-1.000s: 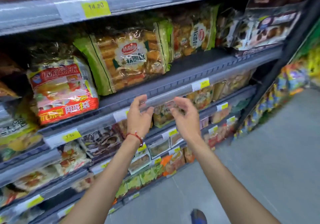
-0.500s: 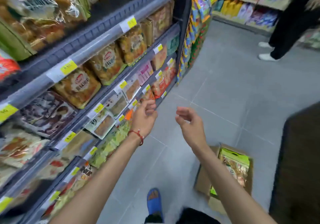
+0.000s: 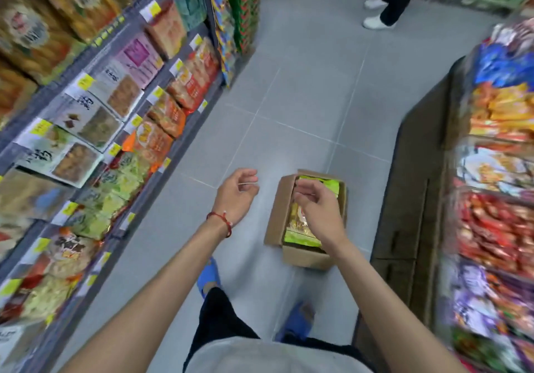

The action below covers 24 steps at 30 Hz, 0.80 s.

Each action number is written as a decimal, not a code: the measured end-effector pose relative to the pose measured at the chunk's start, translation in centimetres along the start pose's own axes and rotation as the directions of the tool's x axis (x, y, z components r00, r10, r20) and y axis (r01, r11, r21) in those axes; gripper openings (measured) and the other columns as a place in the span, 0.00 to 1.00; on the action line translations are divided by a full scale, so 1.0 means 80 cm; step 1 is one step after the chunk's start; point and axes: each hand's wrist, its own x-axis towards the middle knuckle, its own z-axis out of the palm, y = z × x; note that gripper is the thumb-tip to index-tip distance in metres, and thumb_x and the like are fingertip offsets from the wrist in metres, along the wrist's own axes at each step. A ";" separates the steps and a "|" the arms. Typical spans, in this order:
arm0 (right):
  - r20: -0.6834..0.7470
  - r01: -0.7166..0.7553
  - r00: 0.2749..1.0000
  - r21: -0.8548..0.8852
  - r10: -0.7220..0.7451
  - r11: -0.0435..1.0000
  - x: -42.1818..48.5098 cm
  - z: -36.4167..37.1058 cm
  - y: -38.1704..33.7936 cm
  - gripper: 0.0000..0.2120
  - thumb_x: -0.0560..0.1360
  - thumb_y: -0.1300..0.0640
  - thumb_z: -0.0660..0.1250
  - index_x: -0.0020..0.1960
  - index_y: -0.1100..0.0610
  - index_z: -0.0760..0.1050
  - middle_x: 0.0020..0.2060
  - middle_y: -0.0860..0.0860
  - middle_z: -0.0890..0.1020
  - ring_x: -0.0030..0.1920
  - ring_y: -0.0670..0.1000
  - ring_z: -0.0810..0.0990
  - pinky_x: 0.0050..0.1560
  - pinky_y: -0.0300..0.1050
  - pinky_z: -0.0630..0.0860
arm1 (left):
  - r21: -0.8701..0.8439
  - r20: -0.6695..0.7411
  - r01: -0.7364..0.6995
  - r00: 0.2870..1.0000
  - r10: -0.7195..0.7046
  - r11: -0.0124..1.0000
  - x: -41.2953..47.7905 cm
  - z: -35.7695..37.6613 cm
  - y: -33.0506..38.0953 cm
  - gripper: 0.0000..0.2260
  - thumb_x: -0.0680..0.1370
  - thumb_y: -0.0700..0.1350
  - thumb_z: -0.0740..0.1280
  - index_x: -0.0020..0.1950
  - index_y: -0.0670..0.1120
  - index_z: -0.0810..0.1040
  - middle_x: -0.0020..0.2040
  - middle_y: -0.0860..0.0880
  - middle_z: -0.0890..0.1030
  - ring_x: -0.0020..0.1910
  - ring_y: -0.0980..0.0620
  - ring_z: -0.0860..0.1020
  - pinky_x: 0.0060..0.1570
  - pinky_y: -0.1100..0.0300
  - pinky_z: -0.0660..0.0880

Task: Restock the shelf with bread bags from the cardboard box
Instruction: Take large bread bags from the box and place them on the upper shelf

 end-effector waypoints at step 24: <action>0.170 -0.172 0.946 -0.456 0.275 0.873 0.205 -0.185 0.205 0.12 0.82 0.63 0.65 0.64 0.54 0.77 0.53 0.45 0.81 0.54 0.45 0.80 0.52 0.37 0.80 | 0.094 0.039 0.475 0.876 -0.480 0.875 0.092 0.245 -0.164 0.09 0.79 0.39 0.64 0.51 0.52 0.78 0.53 0.48 0.81 0.56 0.48 0.79 0.54 0.63 0.71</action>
